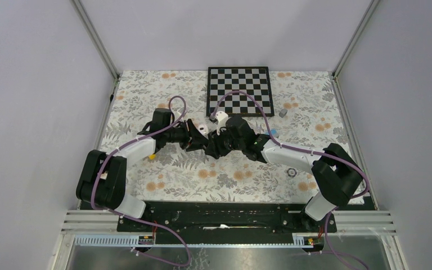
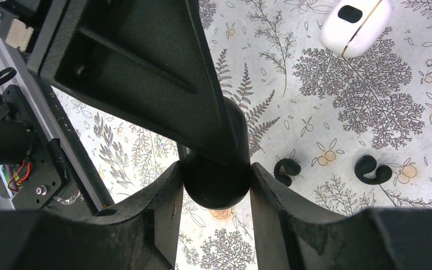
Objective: Insert the wireless bluetooth earbuds into the charging case
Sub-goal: Pick up the charging case at the center of the board.
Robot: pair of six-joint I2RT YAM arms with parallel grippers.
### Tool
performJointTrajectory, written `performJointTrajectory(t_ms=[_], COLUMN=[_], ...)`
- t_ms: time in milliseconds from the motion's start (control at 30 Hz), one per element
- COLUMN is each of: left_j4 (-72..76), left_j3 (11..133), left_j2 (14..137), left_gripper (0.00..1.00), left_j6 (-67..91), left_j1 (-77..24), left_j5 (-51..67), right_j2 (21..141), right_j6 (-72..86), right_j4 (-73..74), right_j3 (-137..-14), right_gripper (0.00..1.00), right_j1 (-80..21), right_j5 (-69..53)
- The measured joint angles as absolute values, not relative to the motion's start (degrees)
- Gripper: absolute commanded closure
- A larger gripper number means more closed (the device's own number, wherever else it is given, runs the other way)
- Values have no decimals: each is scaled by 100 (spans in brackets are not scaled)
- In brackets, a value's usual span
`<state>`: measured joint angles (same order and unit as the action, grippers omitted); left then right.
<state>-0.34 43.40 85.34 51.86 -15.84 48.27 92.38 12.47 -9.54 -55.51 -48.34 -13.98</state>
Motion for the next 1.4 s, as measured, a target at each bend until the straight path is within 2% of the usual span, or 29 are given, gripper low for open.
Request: performJointTrajectory(t_ms=[267, 433, 600, 633, 733, 767, 800, 833, 867, 967, 1167, 1400], left_j4=[-30, -32, -36, -36, -36, -30, -30, -25, -30, -56, -158, -425], left_j3=[4340, 4335, 4333, 4333, 4333, 4333, 4333, 4331, 4331, 4335, 4425, 4755], left_j2=[8407, 8407, 8407, 8407, 8407, 8407, 8407, 8407, 8407, 8407, 8407, 8412], left_gripper=[56, 65, 67, 70, 93, 100, 100, 100, 100, 100, 100, 100], left_j6=[5192, 5175, 5098, 5092, 5070, 5043, 5035, 5017, 5004, 4974, 4737, 4198], left_j1=[-1584, -1584, -1579, -1579, -1579, -1577, -1579, -1579, -1577, -1579, -1474, -1343], left_j5=[4823, 4818, 4803, 4803, 4801, 4812, 4816, 4823, 4827, 4869, 5203, 5933], right_j2=[9238, 9238, 9238, 9238, 9238, 9238, 9238, 9238, 9238, 9238, 8927, 7828], right_j6=[1282, 1299, 1337, 1341, 1369, 1378, 1378, 1382, 1402, 1446, 1610, 2322], right_j4=[-972, -969, -974, -976, -974, -972, -965, -954, -954, -919, -705, -1055], right_j3=[-5548, -5546, -5546, -5546, -5546, -5548, -5546, -5546, -5546, -5548, -5452, -4910], right_gripper=[71, 71, 71, 71, 70, 66, 53, 36, 24, 6, 0, 0], right_j1=[-4831, -4831, -4831, -4831, -4829, -4827, -4825, -4823, -4821, -4814, -4440, -3103], right_j5=[-1400, -1400, -1398, -1400, -1402, -1400, -1396, -1398, -1404, -1402, -1608, -2392])
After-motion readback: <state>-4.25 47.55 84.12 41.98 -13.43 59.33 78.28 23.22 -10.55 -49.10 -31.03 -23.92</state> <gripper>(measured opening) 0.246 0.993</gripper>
